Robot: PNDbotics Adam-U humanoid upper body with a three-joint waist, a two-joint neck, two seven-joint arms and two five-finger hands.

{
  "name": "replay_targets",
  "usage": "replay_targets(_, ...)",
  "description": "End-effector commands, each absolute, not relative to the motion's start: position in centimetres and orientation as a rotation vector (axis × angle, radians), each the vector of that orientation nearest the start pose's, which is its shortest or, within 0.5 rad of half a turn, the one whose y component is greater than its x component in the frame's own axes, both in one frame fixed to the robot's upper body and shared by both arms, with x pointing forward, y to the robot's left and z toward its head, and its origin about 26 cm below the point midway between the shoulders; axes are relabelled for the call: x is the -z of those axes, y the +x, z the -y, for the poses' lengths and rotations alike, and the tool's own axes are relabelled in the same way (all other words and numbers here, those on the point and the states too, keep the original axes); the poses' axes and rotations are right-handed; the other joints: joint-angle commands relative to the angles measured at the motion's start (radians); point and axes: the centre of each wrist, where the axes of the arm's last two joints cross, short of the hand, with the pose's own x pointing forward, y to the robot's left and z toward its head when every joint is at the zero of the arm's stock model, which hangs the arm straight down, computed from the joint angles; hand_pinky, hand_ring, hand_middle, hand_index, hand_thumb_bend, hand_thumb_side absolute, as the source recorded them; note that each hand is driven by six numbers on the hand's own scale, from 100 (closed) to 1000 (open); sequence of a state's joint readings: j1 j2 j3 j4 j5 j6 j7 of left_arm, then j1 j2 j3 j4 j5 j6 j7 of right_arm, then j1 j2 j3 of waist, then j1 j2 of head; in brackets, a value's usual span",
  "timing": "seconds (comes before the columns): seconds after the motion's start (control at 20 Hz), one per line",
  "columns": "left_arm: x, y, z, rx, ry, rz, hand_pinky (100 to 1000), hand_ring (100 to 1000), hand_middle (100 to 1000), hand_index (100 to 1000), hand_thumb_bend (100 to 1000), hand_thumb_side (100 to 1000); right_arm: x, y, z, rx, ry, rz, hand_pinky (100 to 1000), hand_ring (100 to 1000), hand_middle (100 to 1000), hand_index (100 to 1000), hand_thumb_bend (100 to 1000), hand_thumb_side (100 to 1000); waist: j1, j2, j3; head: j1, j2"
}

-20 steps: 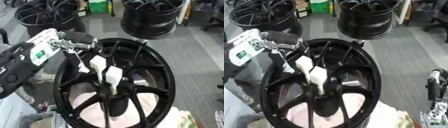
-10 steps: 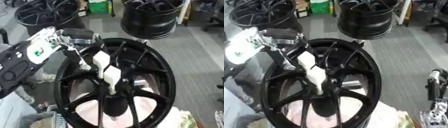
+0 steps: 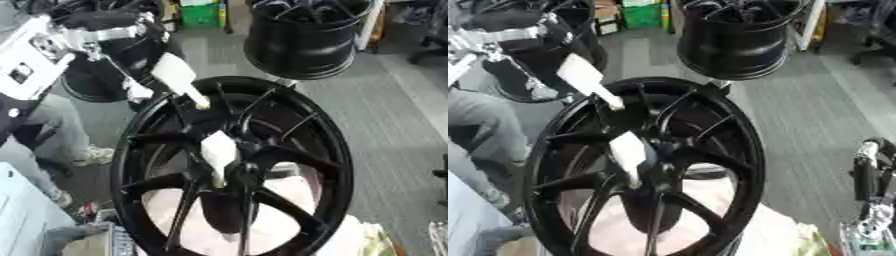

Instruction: Pull the pin out of the wheel hub.

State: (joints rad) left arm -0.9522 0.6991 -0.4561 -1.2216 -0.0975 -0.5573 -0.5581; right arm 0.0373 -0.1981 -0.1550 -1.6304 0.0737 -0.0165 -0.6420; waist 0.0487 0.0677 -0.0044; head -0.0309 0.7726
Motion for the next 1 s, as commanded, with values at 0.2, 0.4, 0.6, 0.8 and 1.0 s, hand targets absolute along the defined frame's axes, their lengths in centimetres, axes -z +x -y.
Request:
replay_targets(0.2, -26.5, 41.7, -39.5, -2.879, -0.428, -2.012, 632, 422, 402, 556, 251, 171, -2.0, 26.3, 34.0, 0.434, -0.865, 1.628, 475, 689, 779, 820, 100, 774, -0.005, -0.010, 0.008, -0.007, -0.003)
replay_targets(0.4, -24.0, 39.2, -46.6, -3.088, -0.605, -2.044, 651, 479, 477, 631, 300, 191, -1.9, 26.2, 34.1, 0.440, -0.871, 1.624, 475, 689, 779, 820, 100, 775, -0.005, -0.010, 0.019, -0.013, -0.003)
replay_targets(0.6, -20.8, 37.2, -52.0, -3.237, -0.872, -2.139, 764, 706, 733, 839, 417, 292, -1.8, 26.1, 34.1, 0.444, -0.869, 1.620, 475, 689, 779, 821, 100, 774, -0.009, -0.011, 0.027, -0.015, -0.003)
replay_targets(0.8, -16.7, 35.7, -54.5, -3.148, -1.305, -2.363, 850, 825, 866, 921, 502, 669, -1.7, 26.0, 34.0, 0.453, -0.869, 1.613, 474, 689, 779, 820, 100, 773, -0.020, -0.008, 0.025, -0.017, -0.003)
replay_targets(1.0, -12.6, 34.2, -55.7, -2.987, -1.672, -2.518, 842, 808, 843, 912, 337, 643, -1.8, 26.0, 34.0, 0.461, -0.869, 1.611, 474, 689, 779, 820, 100, 772, -0.027, -0.004, 0.023, -0.016, -0.003)
